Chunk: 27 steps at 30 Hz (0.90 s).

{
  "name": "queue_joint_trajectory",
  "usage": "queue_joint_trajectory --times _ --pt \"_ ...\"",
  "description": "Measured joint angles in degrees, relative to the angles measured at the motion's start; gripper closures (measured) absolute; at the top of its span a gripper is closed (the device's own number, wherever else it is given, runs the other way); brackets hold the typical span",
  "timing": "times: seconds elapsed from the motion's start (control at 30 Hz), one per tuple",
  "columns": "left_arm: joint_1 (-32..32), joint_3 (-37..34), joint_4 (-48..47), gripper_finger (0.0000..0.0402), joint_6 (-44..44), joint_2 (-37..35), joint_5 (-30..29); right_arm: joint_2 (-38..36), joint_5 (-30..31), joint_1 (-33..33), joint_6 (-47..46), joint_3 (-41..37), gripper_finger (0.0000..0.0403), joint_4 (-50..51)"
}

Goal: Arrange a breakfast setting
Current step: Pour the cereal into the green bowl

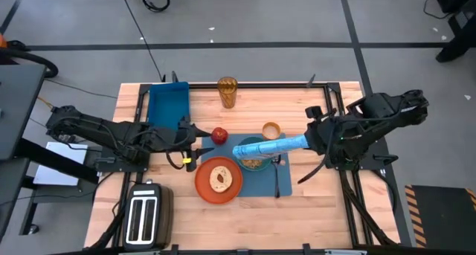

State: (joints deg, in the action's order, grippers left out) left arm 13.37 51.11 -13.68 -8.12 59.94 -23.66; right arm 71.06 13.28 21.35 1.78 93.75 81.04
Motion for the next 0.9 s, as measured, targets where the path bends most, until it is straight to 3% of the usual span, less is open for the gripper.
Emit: queue_joint_trajectory --times 0.23,0.43,0.9 --pt "0.0 0.0 -0.06 0.0169 0.46 0.0 0.0 8.62 -0.62 -1.47 8.41 9.12 0.0252 4.09" --pt "0.37 0.0 -0.41 0.0169 -0.11 0.0 0.37 12.22 -0.28 -3.33 8.27 11.24 0.0252 7.01" --pt "0.48 0.0 -0.37 0.0169 0.9 0.02 0.48 6.96 -0.75 -4.35 4.04 9.27 0.0252 3.05"
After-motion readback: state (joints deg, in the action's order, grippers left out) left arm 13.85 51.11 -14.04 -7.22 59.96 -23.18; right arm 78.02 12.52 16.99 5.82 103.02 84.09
